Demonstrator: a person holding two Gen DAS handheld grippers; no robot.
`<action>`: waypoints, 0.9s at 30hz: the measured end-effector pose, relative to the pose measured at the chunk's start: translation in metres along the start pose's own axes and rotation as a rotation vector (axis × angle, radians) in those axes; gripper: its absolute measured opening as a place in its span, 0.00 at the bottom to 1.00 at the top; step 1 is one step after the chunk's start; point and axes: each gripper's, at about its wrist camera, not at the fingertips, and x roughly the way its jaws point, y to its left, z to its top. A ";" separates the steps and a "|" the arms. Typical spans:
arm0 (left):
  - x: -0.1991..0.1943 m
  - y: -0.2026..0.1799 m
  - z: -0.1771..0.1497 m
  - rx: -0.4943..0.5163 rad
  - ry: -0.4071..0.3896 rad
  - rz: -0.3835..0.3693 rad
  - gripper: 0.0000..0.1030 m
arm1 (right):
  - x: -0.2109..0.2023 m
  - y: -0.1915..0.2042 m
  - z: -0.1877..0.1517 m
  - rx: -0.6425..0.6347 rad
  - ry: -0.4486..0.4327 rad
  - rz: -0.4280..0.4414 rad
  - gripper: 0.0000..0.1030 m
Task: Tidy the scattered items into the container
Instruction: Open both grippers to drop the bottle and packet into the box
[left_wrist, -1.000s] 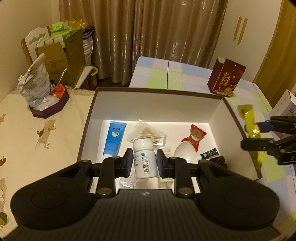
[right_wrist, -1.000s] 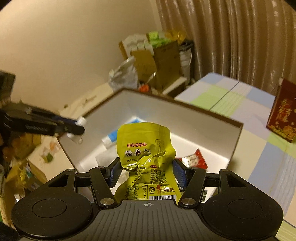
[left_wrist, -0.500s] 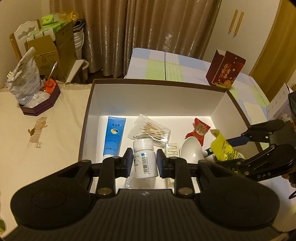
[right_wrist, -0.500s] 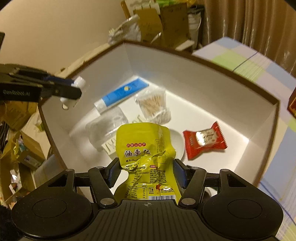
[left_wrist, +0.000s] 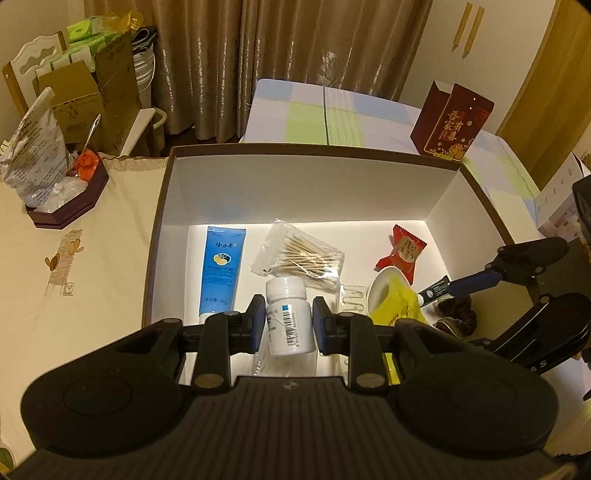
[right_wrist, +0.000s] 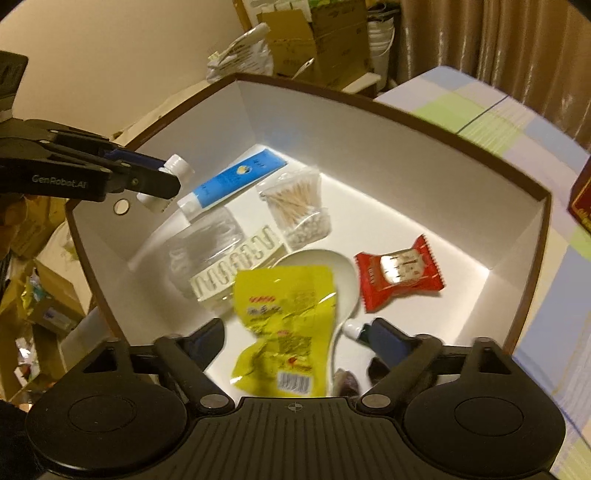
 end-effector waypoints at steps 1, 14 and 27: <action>0.002 0.000 0.001 0.002 0.003 -0.001 0.22 | -0.001 0.001 0.001 -0.004 -0.004 -0.002 0.91; 0.056 -0.002 0.030 0.069 0.061 0.017 0.22 | 0.002 -0.004 0.013 -0.041 -0.020 -0.069 0.91; 0.087 0.003 0.042 0.103 0.102 0.050 0.42 | -0.008 -0.004 0.016 -0.064 -0.060 -0.127 1.00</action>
